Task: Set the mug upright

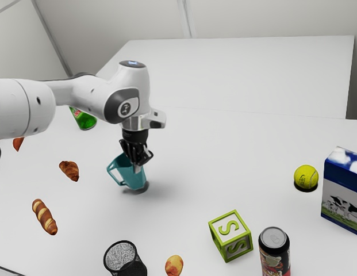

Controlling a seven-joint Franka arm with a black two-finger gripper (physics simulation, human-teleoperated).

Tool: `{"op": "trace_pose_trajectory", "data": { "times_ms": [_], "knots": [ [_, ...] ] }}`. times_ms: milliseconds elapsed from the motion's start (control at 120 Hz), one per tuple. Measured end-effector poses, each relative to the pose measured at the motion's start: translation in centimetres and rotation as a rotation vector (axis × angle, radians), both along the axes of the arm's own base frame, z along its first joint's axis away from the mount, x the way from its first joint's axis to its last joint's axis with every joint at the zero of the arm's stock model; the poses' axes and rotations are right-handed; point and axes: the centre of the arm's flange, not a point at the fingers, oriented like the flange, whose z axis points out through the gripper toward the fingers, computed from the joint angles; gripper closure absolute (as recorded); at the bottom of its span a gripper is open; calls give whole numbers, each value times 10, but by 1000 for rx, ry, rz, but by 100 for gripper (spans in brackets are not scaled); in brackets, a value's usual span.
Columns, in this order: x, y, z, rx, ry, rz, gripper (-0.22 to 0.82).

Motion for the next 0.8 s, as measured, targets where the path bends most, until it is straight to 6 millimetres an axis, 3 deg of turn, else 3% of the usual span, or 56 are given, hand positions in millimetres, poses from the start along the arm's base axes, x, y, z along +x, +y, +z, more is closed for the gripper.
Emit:
{"op": "trace_pose_trajectory", "data": {
  "times_ms": [350,567,725,800],
  "knots": [
    [1,-6,-13,1,8,63,77],
    [1,-7,-11,-2,-3,93,54],
    [-3,-17,29,-36,-70,107,39],
    [17,-24,62,-56,-135,109,30]
  ]
}}
